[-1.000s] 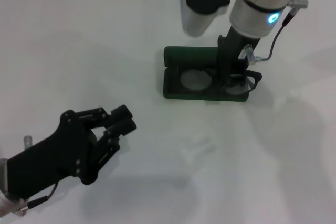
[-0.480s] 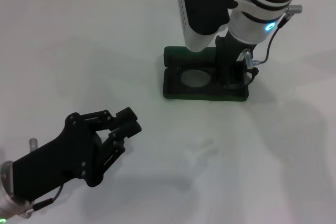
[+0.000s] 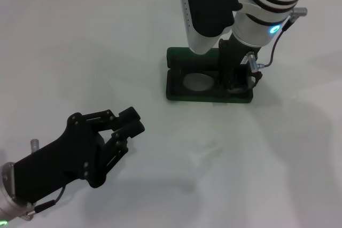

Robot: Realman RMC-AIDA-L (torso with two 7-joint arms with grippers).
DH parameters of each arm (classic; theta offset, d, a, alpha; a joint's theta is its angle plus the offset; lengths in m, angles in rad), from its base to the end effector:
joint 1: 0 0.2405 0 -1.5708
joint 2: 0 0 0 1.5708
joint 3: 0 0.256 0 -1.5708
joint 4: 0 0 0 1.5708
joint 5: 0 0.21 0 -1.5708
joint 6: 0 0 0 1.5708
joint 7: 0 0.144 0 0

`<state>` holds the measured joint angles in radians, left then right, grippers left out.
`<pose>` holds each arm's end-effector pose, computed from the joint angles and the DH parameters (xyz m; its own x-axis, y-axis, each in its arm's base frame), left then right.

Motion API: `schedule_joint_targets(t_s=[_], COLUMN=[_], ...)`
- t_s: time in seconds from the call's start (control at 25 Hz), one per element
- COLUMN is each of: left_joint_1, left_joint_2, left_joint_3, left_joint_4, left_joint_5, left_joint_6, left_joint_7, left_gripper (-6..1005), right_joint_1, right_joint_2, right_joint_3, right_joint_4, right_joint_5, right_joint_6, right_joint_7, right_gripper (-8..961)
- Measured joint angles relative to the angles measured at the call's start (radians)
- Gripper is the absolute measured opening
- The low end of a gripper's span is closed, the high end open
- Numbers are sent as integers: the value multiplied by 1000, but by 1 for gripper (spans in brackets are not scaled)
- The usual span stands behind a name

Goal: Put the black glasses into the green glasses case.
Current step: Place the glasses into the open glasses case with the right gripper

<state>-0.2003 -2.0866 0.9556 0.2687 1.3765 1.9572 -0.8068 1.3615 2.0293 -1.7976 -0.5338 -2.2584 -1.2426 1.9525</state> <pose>-0.2814 0.1893 -0.0162 0.4201 0.0690 0.9048 0.4190 -0.8992 -0.1260 0.0562 0.4133 -0.0933 0.7938 0.2297 0.5632 0.2639 -0.9643 0.0214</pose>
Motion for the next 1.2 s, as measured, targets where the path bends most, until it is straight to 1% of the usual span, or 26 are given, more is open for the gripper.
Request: schedule_joint_targets(t_s=[0.6,0.84,1.08,1.2], left_joint_1=[-3,2,1,1], left_joint_2=[1,0,1,0], left_joint_3=[0,0,0,0], left_joint_4=[-2,-3,-17,-19], left_joint_5=[4,6,6,6], left_joint_6=[0,0,0,0], left_joint_7=[0,0,2,3], left_gripper=[161,161,160,160], right_joint_1=[-3,-10,-35,-39], right_joint_2=[0,0,0,0], right_joint_3=[-1,-1,-1,-2], right_joint_4=[8,20,23,19], right_joint_5=[12,11,2,2], right_joint_6=[6,43,83,86], right_joint_7=[10,29,38,39], right_gripper=[110,112,173,290])
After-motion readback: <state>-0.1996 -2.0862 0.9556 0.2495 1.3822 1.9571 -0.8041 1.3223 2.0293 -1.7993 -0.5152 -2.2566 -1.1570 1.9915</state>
